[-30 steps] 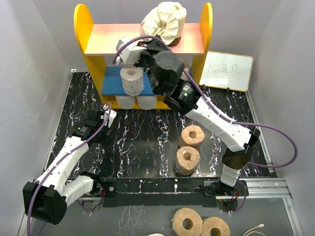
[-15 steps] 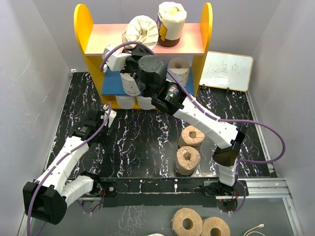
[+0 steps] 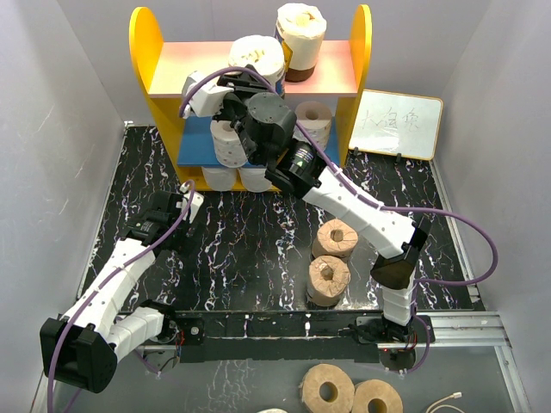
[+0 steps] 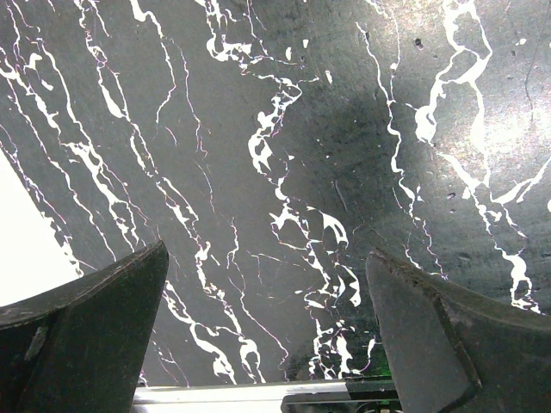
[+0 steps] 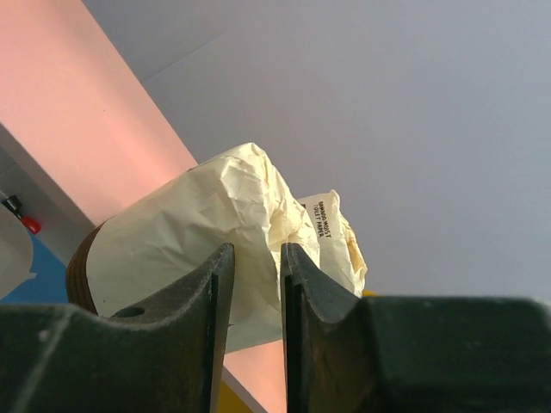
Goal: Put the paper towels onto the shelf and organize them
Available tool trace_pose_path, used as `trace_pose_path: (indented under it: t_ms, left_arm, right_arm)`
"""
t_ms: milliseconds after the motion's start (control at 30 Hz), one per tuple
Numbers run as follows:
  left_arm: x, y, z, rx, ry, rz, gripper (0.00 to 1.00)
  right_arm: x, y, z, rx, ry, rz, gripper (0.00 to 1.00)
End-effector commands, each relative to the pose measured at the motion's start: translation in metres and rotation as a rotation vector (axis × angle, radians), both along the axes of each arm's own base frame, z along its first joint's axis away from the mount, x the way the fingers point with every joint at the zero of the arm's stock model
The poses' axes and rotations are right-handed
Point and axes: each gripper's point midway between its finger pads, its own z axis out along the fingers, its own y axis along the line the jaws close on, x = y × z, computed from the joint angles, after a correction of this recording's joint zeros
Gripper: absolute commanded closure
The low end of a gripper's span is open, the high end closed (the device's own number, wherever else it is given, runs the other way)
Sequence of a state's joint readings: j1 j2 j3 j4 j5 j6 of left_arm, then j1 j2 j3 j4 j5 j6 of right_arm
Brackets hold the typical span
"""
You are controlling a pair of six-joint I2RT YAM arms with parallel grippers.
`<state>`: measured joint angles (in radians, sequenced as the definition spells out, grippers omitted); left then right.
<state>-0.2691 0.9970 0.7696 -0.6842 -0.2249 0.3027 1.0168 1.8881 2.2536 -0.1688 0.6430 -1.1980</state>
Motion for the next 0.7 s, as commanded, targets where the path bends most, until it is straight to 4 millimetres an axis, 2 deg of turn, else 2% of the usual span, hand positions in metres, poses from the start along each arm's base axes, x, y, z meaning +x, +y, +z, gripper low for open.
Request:
trace_pose_path:
  t_ms: [0,300,500,667]
  left_arm:
    - [-0.003,0.004,-0.001,0.007,0.004,0.017,0.01]
    - [-0.003,0.004,-0.001,0.009,0.001,0.02,0.01]
    - [-0.003,0.005,0.0,0.011,-0.003,0.021,0.01]
    - [-0.003,0.005,-0.001,0.012,0.0,0.022,0.01]
  right_arm:
    - [-0.005,-0.014,0.038,0.116,-0.1,-0.012,0.74]
    - [0.019,-0.007,0.021,0.121,-0.087,-0.016,0.73]
    - [0.038,-0.004,0.007,0.144,-0.095,-0.036,0.6]
    - [0.046,-0.002,0.007,0.181,-0.127,-0.045,0.47]
